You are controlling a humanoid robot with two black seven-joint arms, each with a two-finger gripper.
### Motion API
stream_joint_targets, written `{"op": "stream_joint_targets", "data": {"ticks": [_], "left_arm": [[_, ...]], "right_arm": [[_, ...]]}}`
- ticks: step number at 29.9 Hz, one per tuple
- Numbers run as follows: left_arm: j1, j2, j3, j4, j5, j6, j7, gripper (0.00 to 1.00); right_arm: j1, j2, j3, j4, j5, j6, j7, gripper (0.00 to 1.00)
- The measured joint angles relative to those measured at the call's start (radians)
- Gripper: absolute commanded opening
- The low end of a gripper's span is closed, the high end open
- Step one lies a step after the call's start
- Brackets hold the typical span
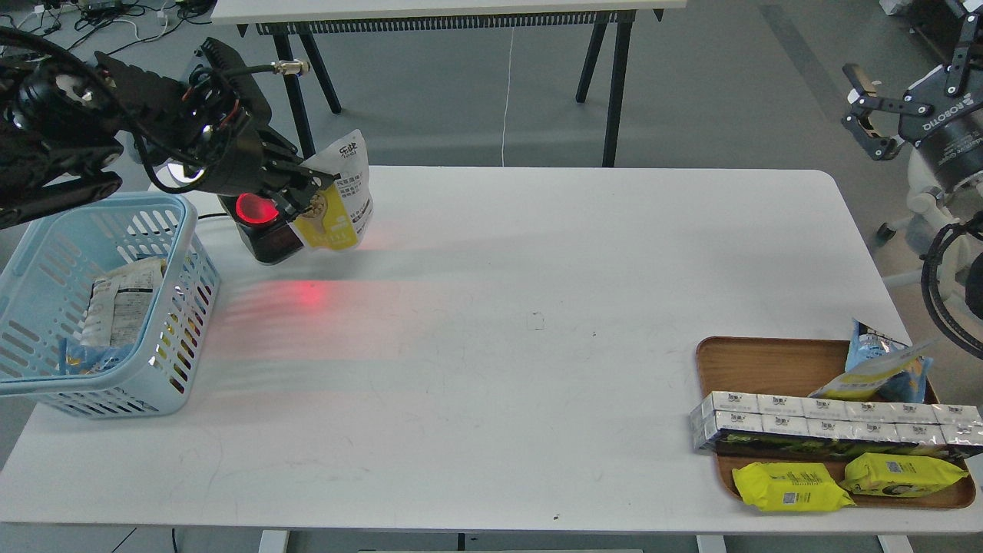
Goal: Scan snack and place in basket
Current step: 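Lift the packet with the left gripper and hold it over the barcode scanner, then move the packet over the blue basket and lower it inside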
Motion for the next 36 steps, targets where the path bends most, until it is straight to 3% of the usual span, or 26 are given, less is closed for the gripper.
{"op": "stream_joint_targets", "data": {"ticks": [11,14,18,22,36], "left_arm": [[-0.002,0.075,-0.004,-0.021,0.028,-0.004,0.0,0.0],[-0.042,0.141,-0.012,-0.078,0.033,-0.012,0.0,0.0],[-0.184,0.258,-0.016,-0.191,0.034,-0.046,0.0,0.0],[-0.269,0.362,-0.016,-0.23,0.066,-0.086,0.0,0.0],[-0.285,0.658,-0.025,-0.235,0.282,-0.122,0.0,0.0]], "right_arm": [[-0.001,0.003,-0.001,0.0,0.0,0.0,0.0,0.99],[-0.001,0.002,-0.001,0.0,0.0,0.0,0.0,0.99],[-0.001,0.001,-0.001,-0.002,0.0,0.0,0.0,1.0],[-0.001,0.008,-0.001,-0.003,0.0,0.0,0.0,1.0],[-0.003,0.014,-0.001,-0.008,-0.002,0.0,0.0,1.0]]}}
